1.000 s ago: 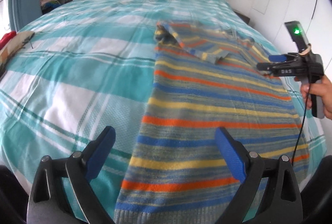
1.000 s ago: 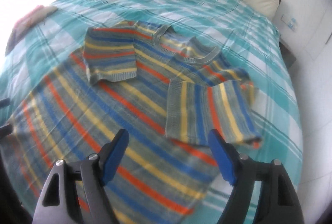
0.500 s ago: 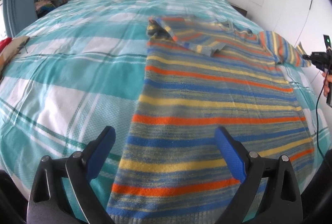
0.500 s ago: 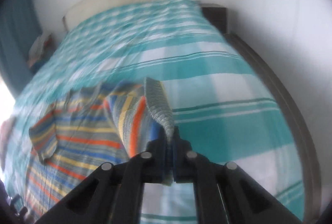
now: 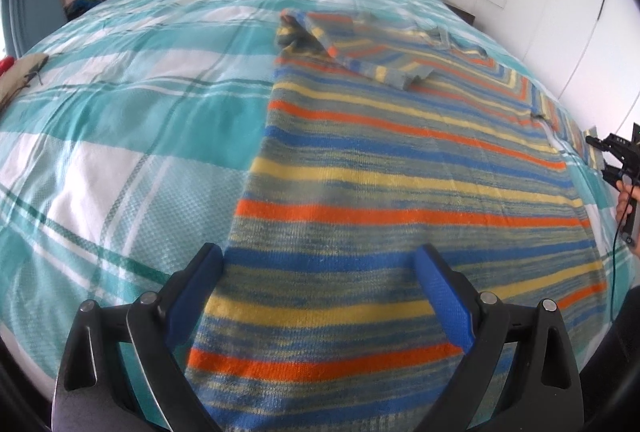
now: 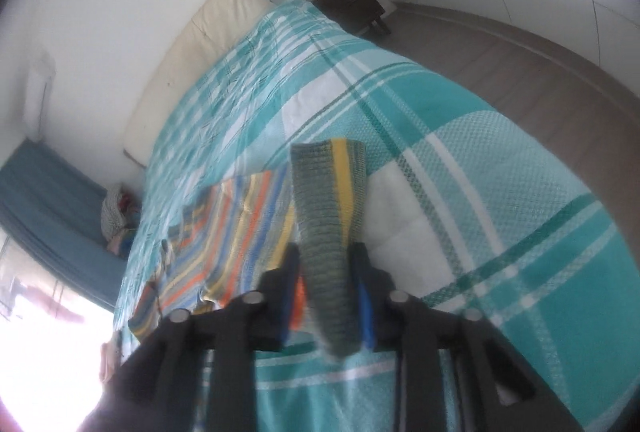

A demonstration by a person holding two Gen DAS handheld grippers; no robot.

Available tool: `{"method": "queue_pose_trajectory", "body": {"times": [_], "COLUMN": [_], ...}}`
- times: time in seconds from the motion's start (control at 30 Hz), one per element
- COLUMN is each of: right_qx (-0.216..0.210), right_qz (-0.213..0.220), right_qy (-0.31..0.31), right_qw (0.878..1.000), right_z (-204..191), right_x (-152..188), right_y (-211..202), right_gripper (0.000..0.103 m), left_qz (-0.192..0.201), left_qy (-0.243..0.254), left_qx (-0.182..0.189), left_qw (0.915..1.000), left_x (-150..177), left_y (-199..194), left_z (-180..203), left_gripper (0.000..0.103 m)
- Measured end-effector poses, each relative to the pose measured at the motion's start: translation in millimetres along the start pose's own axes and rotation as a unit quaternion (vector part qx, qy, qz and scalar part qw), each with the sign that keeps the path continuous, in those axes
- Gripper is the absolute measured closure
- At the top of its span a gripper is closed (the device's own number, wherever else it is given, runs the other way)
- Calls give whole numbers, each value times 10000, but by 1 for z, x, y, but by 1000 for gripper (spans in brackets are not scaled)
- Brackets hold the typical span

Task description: Fold small clothes

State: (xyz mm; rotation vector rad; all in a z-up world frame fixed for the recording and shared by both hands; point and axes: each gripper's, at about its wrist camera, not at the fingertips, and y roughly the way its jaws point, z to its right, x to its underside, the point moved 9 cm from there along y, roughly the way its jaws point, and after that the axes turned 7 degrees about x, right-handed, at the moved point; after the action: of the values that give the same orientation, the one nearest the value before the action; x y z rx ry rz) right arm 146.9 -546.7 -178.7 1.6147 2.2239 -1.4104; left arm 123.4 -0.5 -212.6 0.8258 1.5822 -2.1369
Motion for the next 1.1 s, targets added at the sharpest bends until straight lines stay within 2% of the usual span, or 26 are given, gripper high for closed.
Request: {"method": "queue_pose_trajectory", "body": {"times": [0.07, 0.1, 0.13, 0.23, 0.37, 0.57, 0.67, 0.73, 0.77, 0.83, 0.9, 0.93, 0.97, 1.0, 1.07, 1.1], "right_qx": [160, 323, 471, 680, 1112, 1197, 1370, 1726, 2019, 2633, 2871, 2823, 2717, 2610, 2259, 2030], "right_qz": [-41, 19, 103, 188, 220, 128, 120, 148, 186, 366, 756, 954, 1118, 1254, 1347, 1296], "right_qy": [-6, 72, 172, 355, -4, 223, 305, 231, 191, 236, 239, 146, 1, -179, -614, -842], "right_qw": [9999, 9994, 9987, 9969, 9936, 9925, 9900, 9846, 9790, 9637, 9546, 9545, 9559, 9570, 9628, 9669], "right_z": [5, 12, 20, 34, 29, 46, 56, 63, 70, 85, 88, 80, 66, 49, 10, -13], "right_x": [3, 3, 1, -5, -2, 3, 6, 6, 5, 0, -9, -13, -15, -13, 2, 13], "right_y": [3, 2, 0, -3, -1, -3, -15, -24, -30, -51, -79, -91, -102, -110, -117, -116], "right_gripper": [77, 96, 100, 101, 101, 103, 103, 103, 101, 89, 80, 78, 71, 58, 44, 42], "left_qz": [-14, -19, -20, -19, -60, -171, -207, -22, 122, 547, 1055, 1252, 1380, 1383, 1002, 754], "left_qy": [36, 55, 73, 102, 106, 152, 180, 282, 362, 518, 684, 795, 938, 1116, 1634, 1878], "left_qx": [-48, -67, -77, -72, -86, -176, -174, -187, -205, -187, -61, 19, 127, 247, 459, 450], "left_qw": [10000, 10000, 9999, 9999, 9999, 9996, 9995, 9994, 9991, 9970, 9920, 9889, 9859, 9838, 9804, 9783], "left_x": [1, 1, 2, 2, 3, 5, 0, -14, -26, -58, -100, -120, -140, -156, -175, -179], "left_y": [3, 4, 4, 4, 7, 4, -15, -41, -57, -91, -123, -133, -137, -133, -99, -74], "left_z": [0, 0, 0, 0, -1, -1, -1, 1, 3, 10, 22, 31, 41, 53, 80, 91], "left_gripper": [6, 6, 6, 6, 6, 6, 6, 6, 6, 6, 5, 2, 1, 1, 1, 1]}}
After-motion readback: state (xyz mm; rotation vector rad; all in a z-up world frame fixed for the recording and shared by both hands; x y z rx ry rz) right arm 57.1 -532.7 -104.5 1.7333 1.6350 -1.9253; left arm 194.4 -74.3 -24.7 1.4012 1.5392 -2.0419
